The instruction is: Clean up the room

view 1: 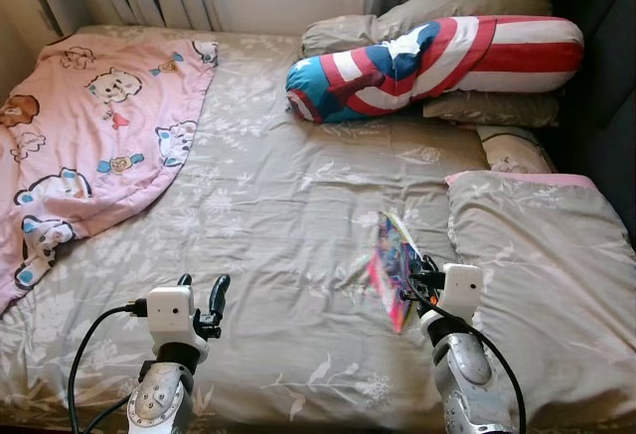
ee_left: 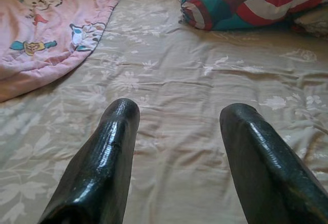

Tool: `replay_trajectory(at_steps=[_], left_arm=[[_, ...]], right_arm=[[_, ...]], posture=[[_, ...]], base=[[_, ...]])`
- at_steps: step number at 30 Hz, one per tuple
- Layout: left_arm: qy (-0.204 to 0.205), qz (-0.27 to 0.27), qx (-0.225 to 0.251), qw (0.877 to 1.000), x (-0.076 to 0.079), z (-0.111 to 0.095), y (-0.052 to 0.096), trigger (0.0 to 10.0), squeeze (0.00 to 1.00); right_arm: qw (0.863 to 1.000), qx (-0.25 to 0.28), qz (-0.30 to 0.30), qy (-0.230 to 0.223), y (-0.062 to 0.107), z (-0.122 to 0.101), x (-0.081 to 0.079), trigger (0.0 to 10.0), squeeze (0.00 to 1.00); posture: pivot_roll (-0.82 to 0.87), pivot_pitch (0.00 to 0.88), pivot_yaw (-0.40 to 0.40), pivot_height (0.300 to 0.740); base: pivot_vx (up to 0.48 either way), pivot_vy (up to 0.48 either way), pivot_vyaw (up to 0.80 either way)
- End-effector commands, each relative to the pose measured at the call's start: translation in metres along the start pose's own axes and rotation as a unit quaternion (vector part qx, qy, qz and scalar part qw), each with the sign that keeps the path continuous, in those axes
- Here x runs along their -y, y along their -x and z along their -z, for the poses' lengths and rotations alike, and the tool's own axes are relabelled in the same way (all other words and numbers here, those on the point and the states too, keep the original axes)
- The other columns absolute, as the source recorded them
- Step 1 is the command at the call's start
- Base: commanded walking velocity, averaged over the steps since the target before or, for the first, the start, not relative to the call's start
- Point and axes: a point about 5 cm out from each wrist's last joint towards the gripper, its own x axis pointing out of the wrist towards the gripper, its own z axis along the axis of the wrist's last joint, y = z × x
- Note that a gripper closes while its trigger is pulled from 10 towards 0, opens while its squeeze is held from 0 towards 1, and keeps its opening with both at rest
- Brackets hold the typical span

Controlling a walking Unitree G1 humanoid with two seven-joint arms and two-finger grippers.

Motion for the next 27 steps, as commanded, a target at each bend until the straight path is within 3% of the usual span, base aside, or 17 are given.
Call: replay_trajectory(at_steps=[1,27], left_arm=[[0.002,-0.001,-0.008,1.0,-0.0004,0.0015,0.0025,10.0,0.0],[0.002,-0.005,-0.012,1.0,-0.0028,0.0017,0.0021,10.0,0.0]], right_arm=[[1.0,0.014,-0.007,0.002,-0.0024,-0.0065,-0.0025,10.0,0.0],[1.0,0.03,-0.005,-0.009,-0.003,-0.0088,-0.0038,10.0,0.0]], posture=[[0.08,0.169,-0.042,0.685],[0.08,0.171,-0.039,0.646]], base=[[0.0,0.0,0.0],[0.0,0.0,0.0]])
